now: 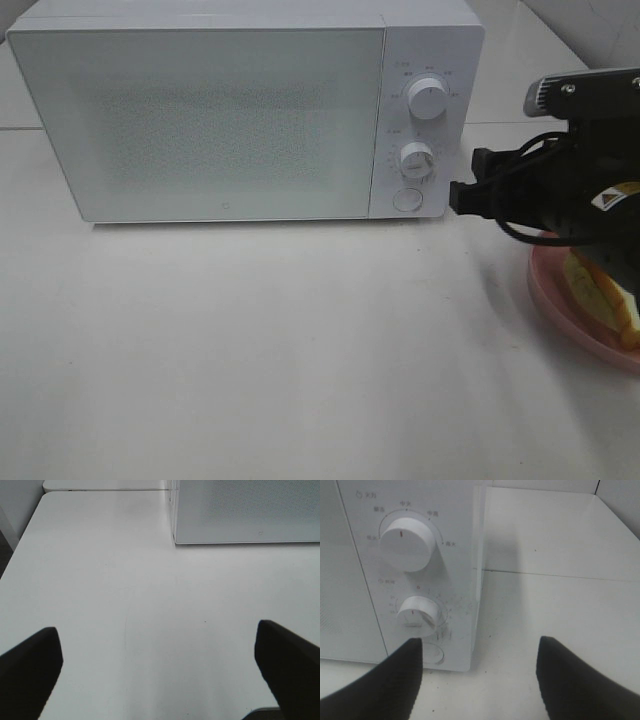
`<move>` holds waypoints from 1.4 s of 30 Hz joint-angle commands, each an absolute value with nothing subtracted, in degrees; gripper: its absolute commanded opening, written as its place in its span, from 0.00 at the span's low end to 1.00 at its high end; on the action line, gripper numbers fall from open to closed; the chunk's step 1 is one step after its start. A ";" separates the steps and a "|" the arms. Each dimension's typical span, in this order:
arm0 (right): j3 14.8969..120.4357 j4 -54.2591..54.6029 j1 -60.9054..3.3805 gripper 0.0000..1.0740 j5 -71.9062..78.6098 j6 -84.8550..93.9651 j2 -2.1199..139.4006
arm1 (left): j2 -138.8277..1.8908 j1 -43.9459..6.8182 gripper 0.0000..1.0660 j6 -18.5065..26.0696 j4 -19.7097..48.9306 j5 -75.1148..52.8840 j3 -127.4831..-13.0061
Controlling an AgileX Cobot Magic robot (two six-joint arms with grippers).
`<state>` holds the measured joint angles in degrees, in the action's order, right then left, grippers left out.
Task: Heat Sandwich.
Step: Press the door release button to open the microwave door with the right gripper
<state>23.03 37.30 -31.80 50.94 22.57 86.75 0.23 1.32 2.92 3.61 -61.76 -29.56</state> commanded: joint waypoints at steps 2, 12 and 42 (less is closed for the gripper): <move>22.92 42.06 -36.67 0.64 55.46 23.84 90.30 | 1.38 1.49 0.94 2.75 3.50 -61.19 -29.56; 22.92 47.67 -42.69 0.72 56.67 23.38 94.31 | 1.43 1.49 0.94 2.69 3.50 -61.19 -29.56; 22.92 48.53 -43.09 0.70 48.13 -31.46 94.31 | 1.43 1.49 0.94 2.69 3.50 -61.19 -29.56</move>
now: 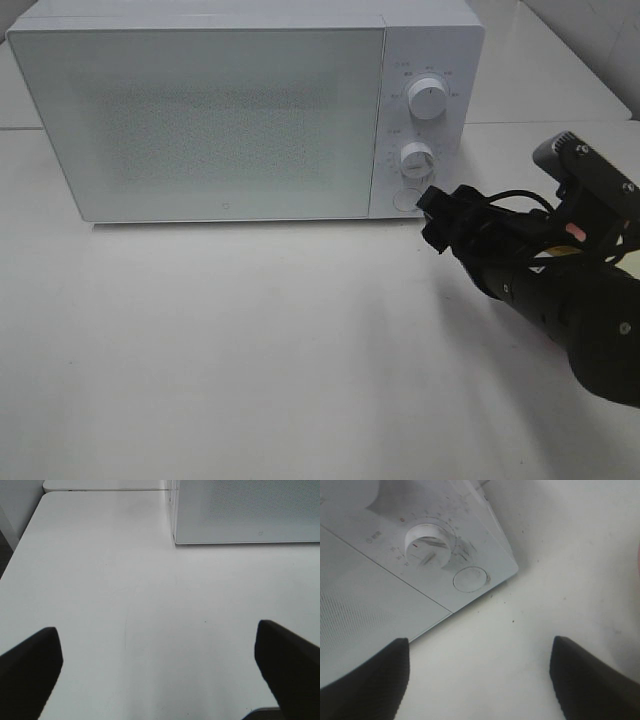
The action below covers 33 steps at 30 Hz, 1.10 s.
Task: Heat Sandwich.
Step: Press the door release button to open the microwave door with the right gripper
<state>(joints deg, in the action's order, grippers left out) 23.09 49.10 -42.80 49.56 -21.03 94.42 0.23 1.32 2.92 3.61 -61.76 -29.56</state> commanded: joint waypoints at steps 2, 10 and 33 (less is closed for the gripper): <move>22.92 48.53 -43.09 0.69 47.96 -34.55 94.31 | 1.43 1.49 0.94 2.69 3.50 -61.19 -29.56; 22.92 48.47 -43.09 0.62 46.93 -55.98 94.31 | 1.43 1.49 0.94 2.69 3.50 -61.19 -29.56; 23.20 48.47 -42.74 0.00 45.09 -67.61 94.94 | 1.43 1.49 0.94 2.69 3.50 -61.19 -29.56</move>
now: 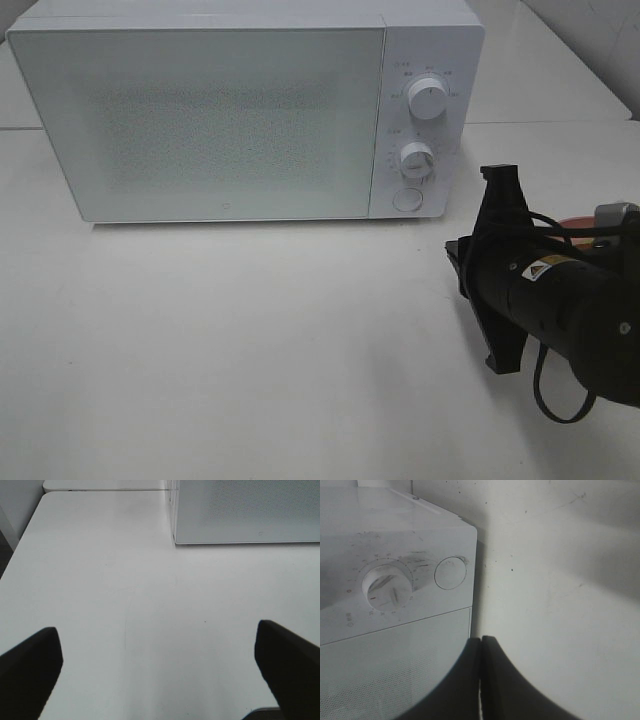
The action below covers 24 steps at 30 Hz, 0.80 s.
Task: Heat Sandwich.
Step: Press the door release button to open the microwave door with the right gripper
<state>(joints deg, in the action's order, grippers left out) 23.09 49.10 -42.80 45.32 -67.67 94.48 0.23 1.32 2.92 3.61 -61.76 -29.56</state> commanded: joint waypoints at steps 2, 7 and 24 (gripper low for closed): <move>24.52 47.90 -42.74 0.00 45.38 -67.44 97.06 | 1.43 1.49 0.94 2.75 3.50 -61.19 -29.56; 26.99 46.18 -42.74 0.00 45.49 -69.96 100.73 | 1.43 1.49 0.94 2.75 3.50 -61.19 -29.56; 35.52 36.90 -37.24 0.00 50.36 -74.37 109.21 | 1.43 1.49 0.94 2.75 3.50 -61.19 -29.56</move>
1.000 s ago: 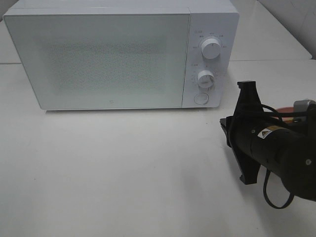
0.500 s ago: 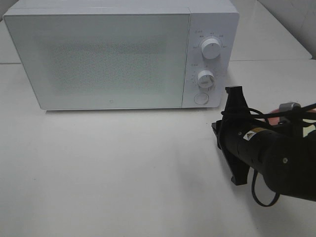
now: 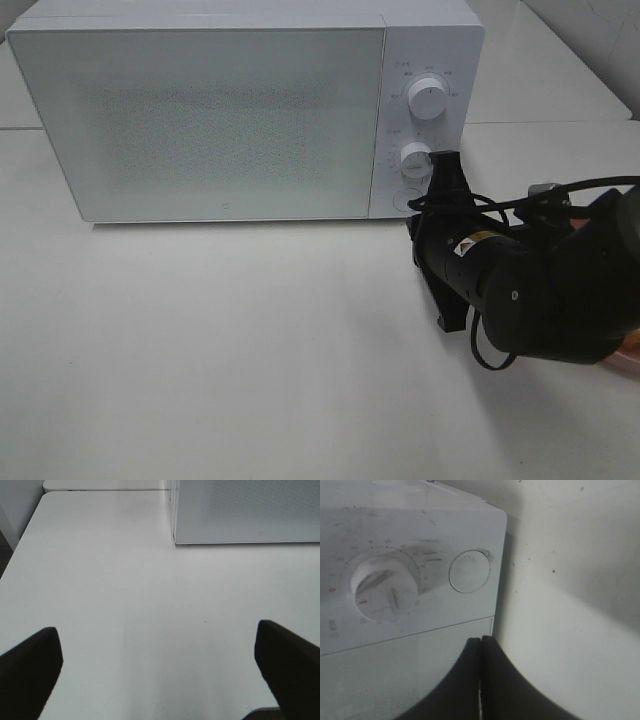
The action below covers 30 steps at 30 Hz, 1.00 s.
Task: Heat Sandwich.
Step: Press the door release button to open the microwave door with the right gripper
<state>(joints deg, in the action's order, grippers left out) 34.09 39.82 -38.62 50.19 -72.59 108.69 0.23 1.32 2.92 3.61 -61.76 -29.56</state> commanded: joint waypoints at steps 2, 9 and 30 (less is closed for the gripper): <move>36.96 35.52 -35.70 0.00 49.27 -75.23 109.95 | 1.43 1.49 0.94 2.75 3.50 -61.19 -29.56; 39.19 33.63 -33.00 0.00 47.50 -77.18 112.01 | 1.43 1.49 0.94 2.75 3.50 -61.19 -29.56; 48.53 30.14 -28.93 0.00 43.72 -79.81 119.46 | 1.38 1.49 0.94 2.75 3.50 -61.19 -29.56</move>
<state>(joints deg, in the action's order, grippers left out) 47.56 30.65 -29.39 44.18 -79.76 119.18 0.23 1.32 2.92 3.61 -61.76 -29.56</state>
